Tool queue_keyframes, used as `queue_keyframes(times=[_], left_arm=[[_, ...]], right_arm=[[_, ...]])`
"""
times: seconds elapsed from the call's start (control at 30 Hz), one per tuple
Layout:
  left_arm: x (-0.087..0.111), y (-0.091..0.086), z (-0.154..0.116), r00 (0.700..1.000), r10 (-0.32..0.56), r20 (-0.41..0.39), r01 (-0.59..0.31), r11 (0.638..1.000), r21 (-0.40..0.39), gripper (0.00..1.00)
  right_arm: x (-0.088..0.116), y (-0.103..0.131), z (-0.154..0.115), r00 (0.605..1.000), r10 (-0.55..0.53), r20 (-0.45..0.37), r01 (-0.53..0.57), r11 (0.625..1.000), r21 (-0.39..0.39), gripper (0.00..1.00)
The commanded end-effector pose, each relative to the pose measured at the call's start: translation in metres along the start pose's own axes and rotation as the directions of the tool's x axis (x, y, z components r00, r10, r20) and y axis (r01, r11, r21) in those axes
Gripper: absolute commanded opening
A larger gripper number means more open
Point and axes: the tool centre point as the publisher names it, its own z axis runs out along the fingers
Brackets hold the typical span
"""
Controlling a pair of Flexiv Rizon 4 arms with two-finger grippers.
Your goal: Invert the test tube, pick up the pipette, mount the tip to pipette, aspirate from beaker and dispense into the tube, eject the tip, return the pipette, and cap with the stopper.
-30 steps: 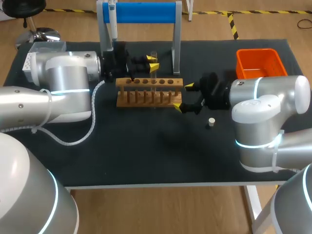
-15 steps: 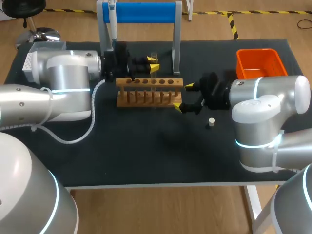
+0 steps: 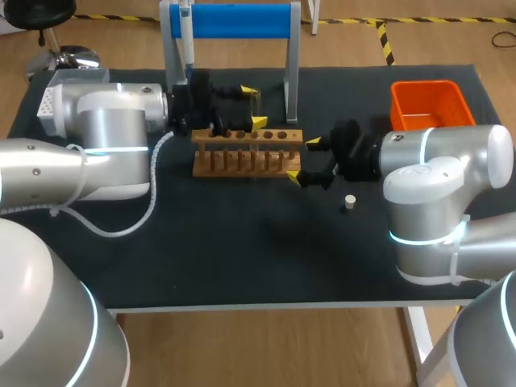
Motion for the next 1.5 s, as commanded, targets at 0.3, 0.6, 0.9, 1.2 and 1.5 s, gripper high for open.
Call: queue_keyframes(times=[0.3, 0.6, 0.9, 1.2, 1.5], left_arm=[[-0.001, 0.003, -0.013, 1.000, -0.013, 0.011, 0.013, 1.000, -0.012, 1.00], [0.001, 0.006, -0.039, 0.995, -0.028, 0.091, 0.030, 0.999, -0.019, 1.00], [0.000, -0.012, -0.073, 0.985, -0.032, 0.170, 0.050, 0.993, -0.104, 1.00], [0.015, -0.021, -0.134, 0.967, -0.047, 0.249, 0.103, 0.970, -0.218, 1.00], [0.025, -0.022, -0.152, 0.957, -0.073, 0.279, 0.143, 0.960, -0.239, 1.00]], right_arm=[[0.000, 0.000, -0.001, 1.000, 0.000, -0.002, 0.000, 1.000, 0.003, 1.00], [0.000, 0.000, -0.001, 1.000, 0.000, -0.002, 0.000, 1.000, 0.003, 1.00], [0.000, 0.000, -0.001, 1.000, 0.000, -0.002, 0.000, 1.000, 0.003, 1.00], [0.000, 0.000, -0.001, 1.000, 0.000, -0.002, 0.000, 1.000, 0.003, 1.00], [0.000, 0.000, -0.001, 1.000, 0.000, -0.002, 0.000, 1.000, 0.003, 1.00]])
